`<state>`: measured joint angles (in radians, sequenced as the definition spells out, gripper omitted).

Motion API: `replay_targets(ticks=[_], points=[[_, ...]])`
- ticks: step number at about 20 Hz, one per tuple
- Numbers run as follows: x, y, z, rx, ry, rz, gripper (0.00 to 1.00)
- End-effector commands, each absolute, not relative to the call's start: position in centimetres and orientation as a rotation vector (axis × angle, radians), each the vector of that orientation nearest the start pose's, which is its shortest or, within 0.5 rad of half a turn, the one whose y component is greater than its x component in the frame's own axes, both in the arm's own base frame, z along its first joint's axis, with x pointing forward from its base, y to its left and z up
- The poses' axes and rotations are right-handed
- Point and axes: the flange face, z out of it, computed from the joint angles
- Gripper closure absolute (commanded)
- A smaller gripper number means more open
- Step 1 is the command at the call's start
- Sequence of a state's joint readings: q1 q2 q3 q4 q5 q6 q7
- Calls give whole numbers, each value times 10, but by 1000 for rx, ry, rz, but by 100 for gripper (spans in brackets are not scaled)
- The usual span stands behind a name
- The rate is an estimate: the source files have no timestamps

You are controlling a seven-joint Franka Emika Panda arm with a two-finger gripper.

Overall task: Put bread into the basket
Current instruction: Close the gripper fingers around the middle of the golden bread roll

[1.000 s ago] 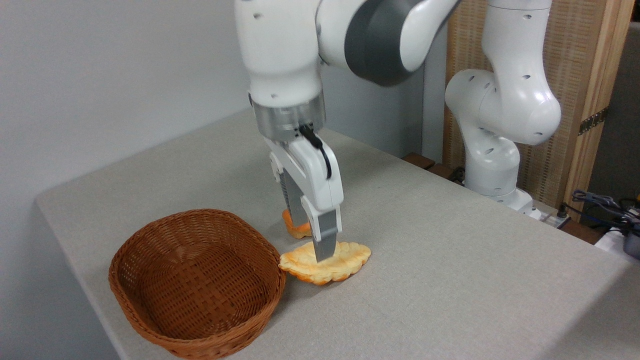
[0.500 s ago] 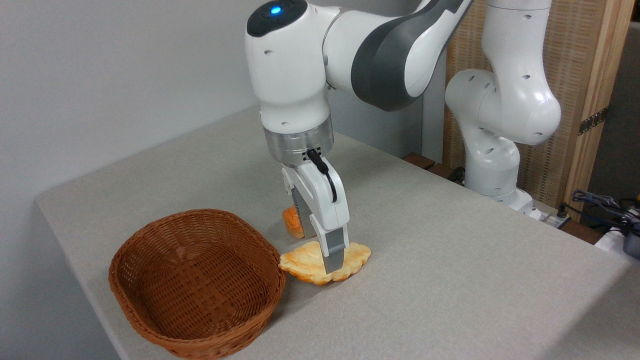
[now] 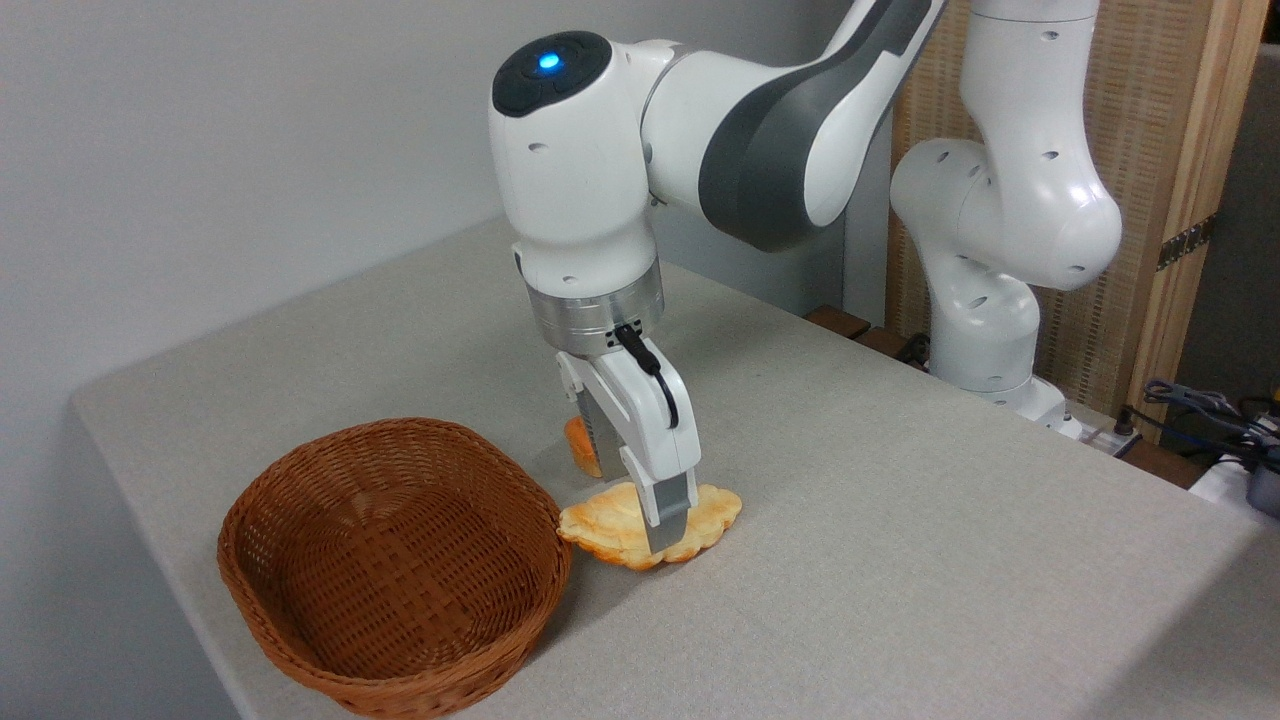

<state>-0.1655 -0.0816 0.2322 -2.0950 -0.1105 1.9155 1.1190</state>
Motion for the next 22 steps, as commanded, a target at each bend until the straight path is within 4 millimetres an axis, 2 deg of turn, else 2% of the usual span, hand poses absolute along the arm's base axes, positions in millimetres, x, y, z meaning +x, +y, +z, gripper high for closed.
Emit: replay_targets(ticks=[1,12,19,20,21,22], points=[[516,29,449,-2928,1555,-36,0],[519,32,441,-2903,1568,-31,0],[517,32,429,-2912,1572,12,0],[516,32,428,-2910,1575,15,2],[516,32,427,-2905,1581,20,10],[516,32,427,-2901,1588,19,30]])
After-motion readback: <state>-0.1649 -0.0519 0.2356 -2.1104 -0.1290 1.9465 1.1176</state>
